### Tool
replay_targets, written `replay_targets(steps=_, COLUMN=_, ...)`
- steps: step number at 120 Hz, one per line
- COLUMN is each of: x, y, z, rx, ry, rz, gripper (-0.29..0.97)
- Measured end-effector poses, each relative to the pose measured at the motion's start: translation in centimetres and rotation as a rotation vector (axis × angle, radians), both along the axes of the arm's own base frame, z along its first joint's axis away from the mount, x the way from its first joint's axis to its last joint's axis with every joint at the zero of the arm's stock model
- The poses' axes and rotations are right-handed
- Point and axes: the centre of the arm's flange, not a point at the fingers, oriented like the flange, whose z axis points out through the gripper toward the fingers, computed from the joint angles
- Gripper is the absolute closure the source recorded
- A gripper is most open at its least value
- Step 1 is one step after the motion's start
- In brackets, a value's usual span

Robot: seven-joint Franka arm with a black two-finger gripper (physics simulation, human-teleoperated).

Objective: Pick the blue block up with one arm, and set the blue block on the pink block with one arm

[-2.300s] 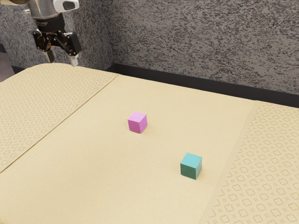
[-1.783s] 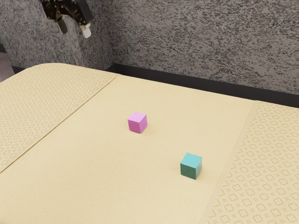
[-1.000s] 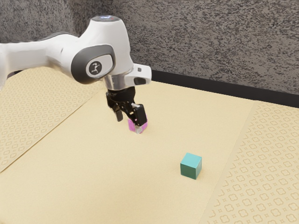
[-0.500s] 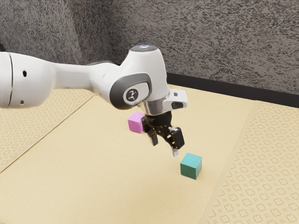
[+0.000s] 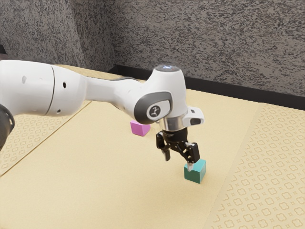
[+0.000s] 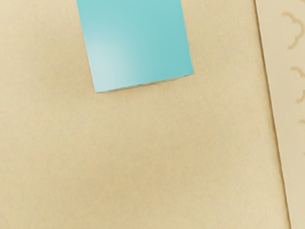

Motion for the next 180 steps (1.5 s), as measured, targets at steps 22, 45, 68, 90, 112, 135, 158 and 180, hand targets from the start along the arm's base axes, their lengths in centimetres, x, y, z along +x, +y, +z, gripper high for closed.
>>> replay_targets(steps=22, x=2.3, y=-0.4, z=-0.5, rx=-0.008, ry=-0.01, rz=0.036, gripper=0.0)
replay_targets(steps=45, x=5.1, y=-0.7, z=-2.4, rx=-0.002, ry=-0.008, rz=0.071, gripper=0.0)
replay_targets(steps=68, x=6.9, y=-0.2, z=-3.7, rx=0.013, ry=-0.006, rz=0.102, gripper=0.0)
replay_targets(steps=90, x=7.6, y=-0.8, z=-5.4, rx=0.023, ry=0.009, rz=0.105, gripper=0.0)
replay_targets(steps=112, x=8.0, y=-1.8, z=-6.6, rx=0.032, ry=0.011, rz=0.099, gripper=0.0)
replay_targets(steps=135, x=8.5, y=-1.8, z=-9.0, rx=0.06, ry=0.022, rz=0.106, gripper=0.0)
replay_targets(steps=158, x=8.6, y=-2.0, z=-9.4, rx=0.06, ry=0.023, rz=0.109, gripper=0.02)
replay_targets(steps=180, x=8.6, y=-2.0, z=-9.3, rx=0.055, ry=0.021, rz=0.114, gripper=0.23)
